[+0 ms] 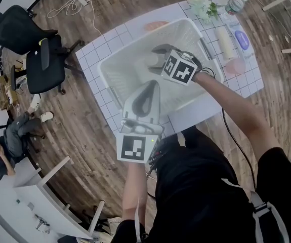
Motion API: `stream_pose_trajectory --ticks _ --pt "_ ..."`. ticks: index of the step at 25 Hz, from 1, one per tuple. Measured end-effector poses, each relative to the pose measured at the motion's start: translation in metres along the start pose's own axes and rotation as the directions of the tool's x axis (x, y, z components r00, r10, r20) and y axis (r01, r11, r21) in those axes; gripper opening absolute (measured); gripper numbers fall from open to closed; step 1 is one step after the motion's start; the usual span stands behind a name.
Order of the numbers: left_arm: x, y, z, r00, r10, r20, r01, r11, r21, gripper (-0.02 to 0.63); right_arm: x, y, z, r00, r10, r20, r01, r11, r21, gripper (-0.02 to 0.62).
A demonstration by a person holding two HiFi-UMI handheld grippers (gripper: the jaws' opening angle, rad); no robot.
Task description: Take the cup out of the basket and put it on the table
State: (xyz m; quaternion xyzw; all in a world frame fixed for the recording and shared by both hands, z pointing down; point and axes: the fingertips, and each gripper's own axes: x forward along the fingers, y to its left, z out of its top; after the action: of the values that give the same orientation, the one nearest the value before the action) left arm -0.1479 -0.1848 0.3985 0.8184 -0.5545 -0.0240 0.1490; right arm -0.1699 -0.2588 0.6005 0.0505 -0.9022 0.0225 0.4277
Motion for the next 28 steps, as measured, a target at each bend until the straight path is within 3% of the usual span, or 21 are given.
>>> stream_pose_trajectory --ticks 8,13,22,28 --pt "-0.001 0.004 -0.007 0.999 -0.002 -0.033 0.004 0.998 0.055 0.009 0.018 -0.005 -0.012 0.999 0.009 -0.046 -0.009 1.0 -0.002 0.276" --pt "-0.002 0.005 -0.004 1.0 0.011 -0.009 -0.011 0.999 0.042 0.009 0.025 -0.006 -0.018 0.998 -0.002 -0.069 0.001 1.0 -0.012 0.273" --pt "-0.004 0.003 -0.003 1.0 0.007 -0.009 -0.006 0.998 0.06 0.009 0.012 -0.008 -0.01 0.999 -0.011 -0.039 0.011 1.0 -0.001 0.27" --pt "-0.01 0.005 -0.015 0.998 0.023 -0.054 -0.02 0.997 0.069 0.009 -0.009 0.002 0.002 1.0 0.005 -0.018 -0.006 0.999 -0.04 0.268"
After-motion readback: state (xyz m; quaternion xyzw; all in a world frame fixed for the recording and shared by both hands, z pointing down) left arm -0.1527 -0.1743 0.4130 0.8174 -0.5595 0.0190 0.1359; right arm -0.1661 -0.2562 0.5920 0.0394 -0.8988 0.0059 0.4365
